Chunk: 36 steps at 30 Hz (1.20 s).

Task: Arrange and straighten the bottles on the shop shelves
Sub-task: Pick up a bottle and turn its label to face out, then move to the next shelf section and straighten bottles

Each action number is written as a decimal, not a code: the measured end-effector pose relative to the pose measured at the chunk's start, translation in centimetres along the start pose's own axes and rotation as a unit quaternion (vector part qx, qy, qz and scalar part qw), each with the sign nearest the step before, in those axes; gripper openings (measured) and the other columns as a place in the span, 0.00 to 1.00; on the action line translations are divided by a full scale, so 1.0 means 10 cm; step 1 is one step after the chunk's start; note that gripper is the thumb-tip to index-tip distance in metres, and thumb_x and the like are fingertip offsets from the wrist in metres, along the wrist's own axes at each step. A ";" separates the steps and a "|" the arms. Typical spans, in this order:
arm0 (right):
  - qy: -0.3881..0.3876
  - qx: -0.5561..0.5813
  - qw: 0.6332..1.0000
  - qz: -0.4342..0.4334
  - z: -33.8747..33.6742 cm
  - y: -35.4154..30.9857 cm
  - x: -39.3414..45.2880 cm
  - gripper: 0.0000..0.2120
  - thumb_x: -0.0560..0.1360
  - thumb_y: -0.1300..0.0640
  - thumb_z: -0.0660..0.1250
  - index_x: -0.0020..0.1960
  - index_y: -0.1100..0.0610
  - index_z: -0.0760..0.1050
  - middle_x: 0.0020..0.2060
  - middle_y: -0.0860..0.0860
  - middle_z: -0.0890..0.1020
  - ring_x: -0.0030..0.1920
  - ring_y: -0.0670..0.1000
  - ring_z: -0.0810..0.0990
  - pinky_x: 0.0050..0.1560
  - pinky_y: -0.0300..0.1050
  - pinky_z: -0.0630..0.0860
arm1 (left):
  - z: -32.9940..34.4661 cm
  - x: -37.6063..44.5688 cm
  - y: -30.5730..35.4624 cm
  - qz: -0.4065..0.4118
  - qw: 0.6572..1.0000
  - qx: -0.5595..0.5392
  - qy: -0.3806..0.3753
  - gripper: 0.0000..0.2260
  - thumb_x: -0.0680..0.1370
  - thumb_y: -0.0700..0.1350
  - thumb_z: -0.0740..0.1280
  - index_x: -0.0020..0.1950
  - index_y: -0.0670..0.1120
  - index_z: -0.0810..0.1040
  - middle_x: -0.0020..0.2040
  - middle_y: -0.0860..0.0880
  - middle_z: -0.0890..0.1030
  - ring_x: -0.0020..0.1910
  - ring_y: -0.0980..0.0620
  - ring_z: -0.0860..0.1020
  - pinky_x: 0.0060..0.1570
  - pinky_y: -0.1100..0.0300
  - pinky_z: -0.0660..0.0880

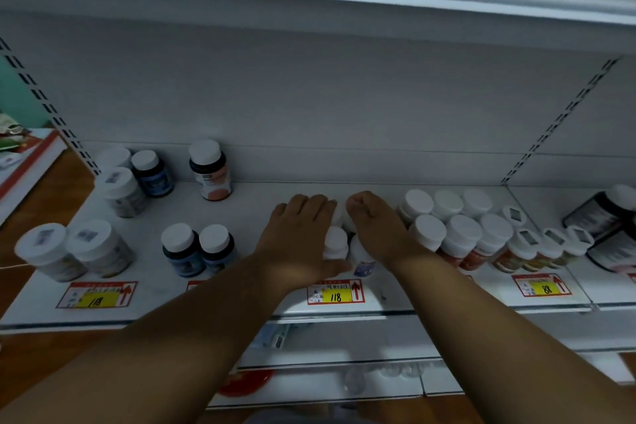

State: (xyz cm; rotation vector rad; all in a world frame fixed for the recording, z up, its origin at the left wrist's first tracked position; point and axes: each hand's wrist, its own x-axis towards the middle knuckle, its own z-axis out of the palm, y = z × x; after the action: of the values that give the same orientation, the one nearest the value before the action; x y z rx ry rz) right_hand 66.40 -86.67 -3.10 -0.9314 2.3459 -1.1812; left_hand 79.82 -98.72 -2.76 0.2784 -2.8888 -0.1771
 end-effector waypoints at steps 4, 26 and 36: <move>0.011 -0.005 1.000 -0.004 0.01 -0.01 0.00 0.05 0.80 0.54 0.58 0.47 0.50 0.71 0.46 0.50 0.77 0.48 0.50 0.75 0.48 0.41 0.67 | -0.01 0.02 0.02 -0.003 1.000 0.006 -0.003 0.47 0.65 0.74 0.62 0.75 0.47 0.60 0.70 0.49 0.66 0.67 0.47 0.63 0.64 0.50 0.61; -0.082 -0.188 0.956 -0.210 1.10 -1.77 0.57 0.21 0.80 0.53 0.60 0.70 0.59 0.68 0.66 0.60 0.71 0.64 0.58 0.72 0.62 0.47 0.69 | -0.84 -1.06 -0.88 -0.192 0.976 0.009 0.098 0.31 0.74 0.65 0.60 0.70 0.49 0.66 0.67 0.47 0.72 0.65 0.45 0.69 0.63 0.50 0.66; -0.065 -0.283 0.933 -0.210 1.50 -1.76 1.05 0.18 0.74 0.56 0.68 0.59 0.62 0.69 0.59 0.60 0.68 0.52 0.60 0.75 0.52 0.50 0.75 | -0.89 -1.13 -1.10 -0.258 0.961 0.034 0.091 0.31 0.74 0.66 0.60 0.72 0.51 0.65 0.68 0.50 0.71 0.67 0.47 0.68 0.65 0.51 0.66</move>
State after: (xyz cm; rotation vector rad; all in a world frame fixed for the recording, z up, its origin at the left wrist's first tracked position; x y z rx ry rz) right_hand 74.35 -110.25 2.04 -1.7134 2.4878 -0.5229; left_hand 94.68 -108.00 1.76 1.0040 -2.5815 -0.1297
